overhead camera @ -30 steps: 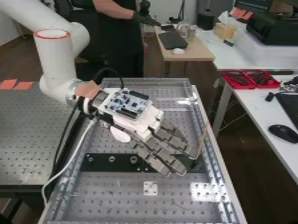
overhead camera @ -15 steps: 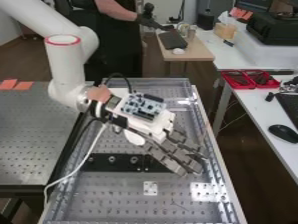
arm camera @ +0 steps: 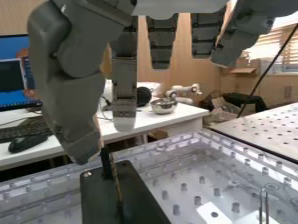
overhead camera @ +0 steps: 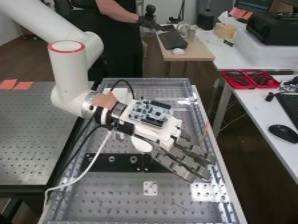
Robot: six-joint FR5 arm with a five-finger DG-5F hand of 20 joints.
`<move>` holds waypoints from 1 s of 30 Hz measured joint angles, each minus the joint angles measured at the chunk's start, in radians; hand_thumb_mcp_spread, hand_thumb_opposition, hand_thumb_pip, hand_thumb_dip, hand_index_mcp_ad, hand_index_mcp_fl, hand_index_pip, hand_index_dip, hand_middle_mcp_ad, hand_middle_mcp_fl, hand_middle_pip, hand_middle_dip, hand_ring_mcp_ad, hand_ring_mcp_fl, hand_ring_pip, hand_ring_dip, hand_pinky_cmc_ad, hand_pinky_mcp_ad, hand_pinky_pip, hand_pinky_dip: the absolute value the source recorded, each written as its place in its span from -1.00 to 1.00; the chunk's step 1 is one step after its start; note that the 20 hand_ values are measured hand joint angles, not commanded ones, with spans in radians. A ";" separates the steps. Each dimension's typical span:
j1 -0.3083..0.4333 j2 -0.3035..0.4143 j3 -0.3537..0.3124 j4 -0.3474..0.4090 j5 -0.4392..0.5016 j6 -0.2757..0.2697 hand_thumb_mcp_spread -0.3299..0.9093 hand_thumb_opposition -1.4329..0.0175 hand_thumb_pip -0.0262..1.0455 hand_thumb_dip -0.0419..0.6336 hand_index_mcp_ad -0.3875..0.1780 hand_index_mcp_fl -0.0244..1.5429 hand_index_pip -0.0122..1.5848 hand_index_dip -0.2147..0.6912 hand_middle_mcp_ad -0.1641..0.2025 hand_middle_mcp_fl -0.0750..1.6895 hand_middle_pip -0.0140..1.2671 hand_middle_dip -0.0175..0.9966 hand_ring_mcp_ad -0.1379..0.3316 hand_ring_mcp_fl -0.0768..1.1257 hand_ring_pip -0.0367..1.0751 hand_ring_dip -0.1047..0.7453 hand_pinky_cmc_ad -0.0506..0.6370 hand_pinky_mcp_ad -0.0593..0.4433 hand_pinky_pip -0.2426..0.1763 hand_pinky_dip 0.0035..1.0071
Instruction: Grab the drill bit and place it in the clear container
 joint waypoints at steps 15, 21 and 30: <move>-0.008 -0.007 -0.018 0.061 -0.037 -0.083 0.53 -0.22 -0.20 -0.03 -0.17 -0.24 0.29 -0.05 0.25 -0.78 -0.74 -0.71 0.49 -0.87 -0.75 -0.79 0.01 -0.11 -0.20 -0.62; -0.008 -0.013 -0.033 0.100 -0.017 -0.045 0.63 -0.28 -0.20 -0.03 -0.30 -0.19 0.52 -0.01 0.27 -0.76 -0.74 -0.69 0.48 -0.85 -0.75 -0.79 0.01 -0.11 -0.20 -0.62; -0.007 -0.021 -0.037 0.119 -0.012 -0.015 0.56 -0.26 -0.31 -0.04 -0.29 -0.45 0.50 0.02 0.25 -0.74 -0.74 -0.67 0.49 -0.85 -0.76 -0.78 0.01 -0.10 -0.20 -0.62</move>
